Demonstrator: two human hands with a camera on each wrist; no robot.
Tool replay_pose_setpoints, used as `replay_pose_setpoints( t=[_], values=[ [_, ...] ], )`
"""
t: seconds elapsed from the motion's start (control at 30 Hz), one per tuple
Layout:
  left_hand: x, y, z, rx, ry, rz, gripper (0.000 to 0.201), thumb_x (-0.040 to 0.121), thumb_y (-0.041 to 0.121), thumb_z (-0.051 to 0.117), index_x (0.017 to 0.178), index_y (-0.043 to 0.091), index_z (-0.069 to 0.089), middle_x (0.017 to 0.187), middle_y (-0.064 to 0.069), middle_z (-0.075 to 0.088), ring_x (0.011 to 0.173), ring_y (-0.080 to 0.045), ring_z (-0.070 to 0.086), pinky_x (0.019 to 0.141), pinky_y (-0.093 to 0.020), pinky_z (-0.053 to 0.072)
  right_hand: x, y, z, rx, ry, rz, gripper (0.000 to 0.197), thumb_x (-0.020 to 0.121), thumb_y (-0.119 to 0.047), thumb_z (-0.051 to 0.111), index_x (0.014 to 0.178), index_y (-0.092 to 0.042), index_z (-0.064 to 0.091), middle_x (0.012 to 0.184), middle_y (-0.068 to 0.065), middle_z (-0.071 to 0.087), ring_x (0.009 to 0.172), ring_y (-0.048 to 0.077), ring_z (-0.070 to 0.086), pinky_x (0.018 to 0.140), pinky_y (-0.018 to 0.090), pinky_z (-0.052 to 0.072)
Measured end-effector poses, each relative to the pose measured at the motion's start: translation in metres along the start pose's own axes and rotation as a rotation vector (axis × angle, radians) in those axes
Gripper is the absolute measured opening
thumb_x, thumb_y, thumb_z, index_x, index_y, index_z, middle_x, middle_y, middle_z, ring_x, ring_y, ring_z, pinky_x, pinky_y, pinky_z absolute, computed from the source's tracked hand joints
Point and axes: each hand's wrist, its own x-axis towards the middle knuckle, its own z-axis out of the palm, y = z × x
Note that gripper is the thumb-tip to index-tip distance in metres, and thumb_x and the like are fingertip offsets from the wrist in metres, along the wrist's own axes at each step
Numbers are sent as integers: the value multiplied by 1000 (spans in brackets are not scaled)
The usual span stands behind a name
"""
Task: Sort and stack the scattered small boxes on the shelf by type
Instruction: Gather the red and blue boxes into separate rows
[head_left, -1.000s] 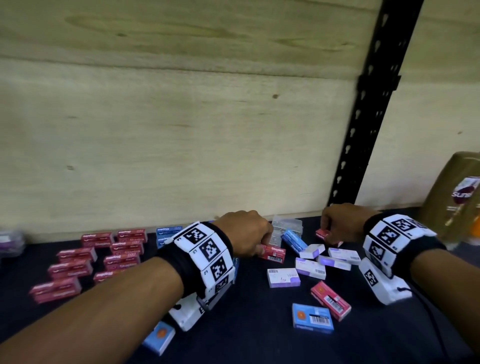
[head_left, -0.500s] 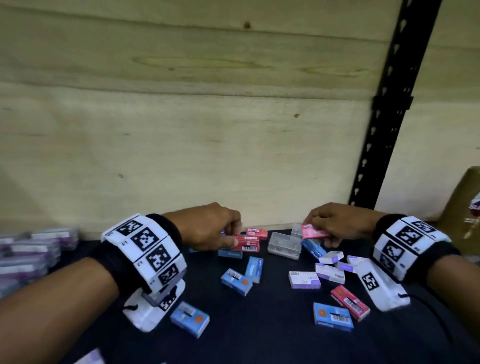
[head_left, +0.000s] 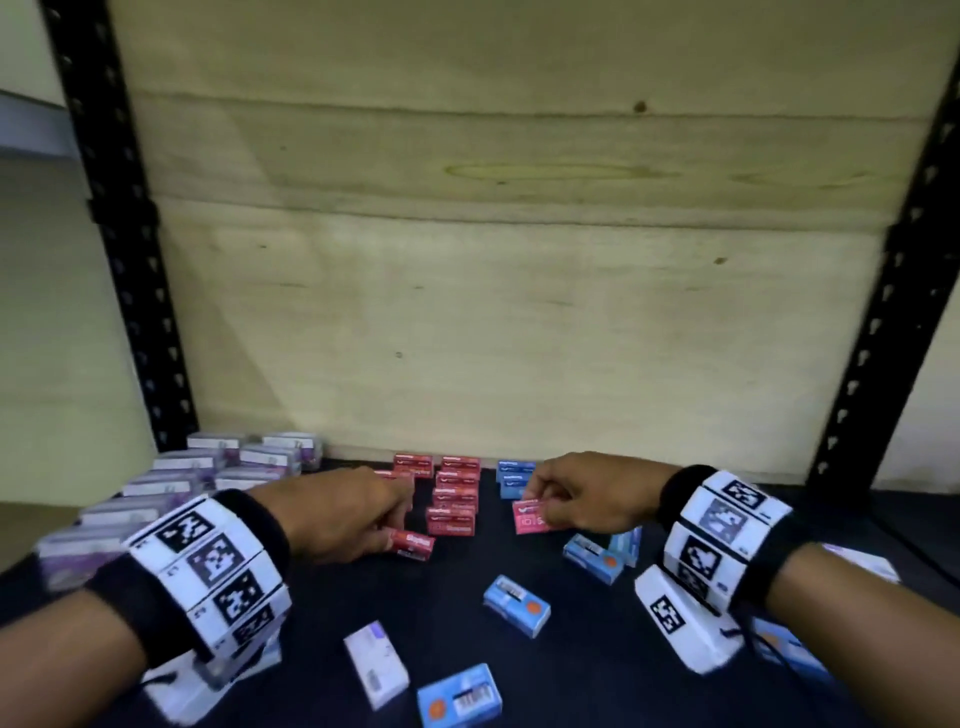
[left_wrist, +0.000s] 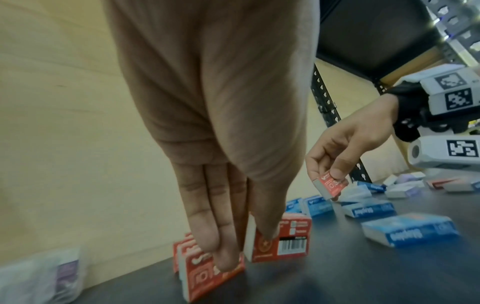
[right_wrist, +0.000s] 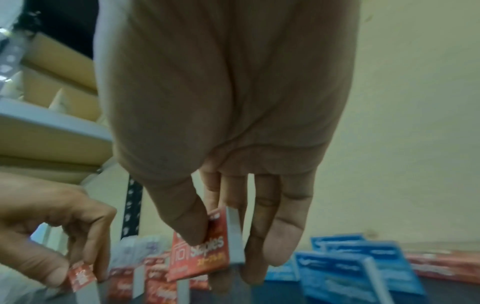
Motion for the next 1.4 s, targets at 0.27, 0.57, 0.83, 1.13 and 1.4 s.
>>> replay_pose_setpoints(
  t=[0.27,0.57,0.83,1.13,1.4],
  values=[
    [-16,-8,20,-32,-64,-15,15,88,31,68,91,27,53,84,12,57,78,-10,56,67,-27,44,15,-33,19,-128,-88,-8,8,99,-29,55,104,-31,50,100,-13,62,90,9,57,77,24,41],
    [-13,-10,19,-200,-122,-73,43,87,48,67,125,31,56,117,14,61,95,-4,58,80,-17,46,16,-43,20,-186,-110,6,18,99,-31,54,116,-26,55,102,-10,56,93,11,53,78,26,40],
    [-8,-8,17,-185,-172,-132,29,85,46,70,104,28,56,85,14,56,69,-4,53,70,-26,47,23,-48,25,-191,-91,-14,13,98,-39,54,103,-27,53,90,-12,58,84,10,55,73,27,42],
    [-7,-16,19,-86,-106,-197,19,92,39,62,95,27,47,83,10,53,77,-13,55,68,-29,42,32,-60,25,-248,-126,-20,18,100,-39,51,109,-24,50,90,-7,57,78,10,50,67,28,41],
    [-1,-16,19,-44,-115,-228,20,95,38,59,102,26,45,89,8,51,83,-14,54,73,-28,42,37,-66,25,-279,-147,-2,18,99,-36,54,111,-22,52,91,-5,58,86,15,52,70,30,40]
  ],
)
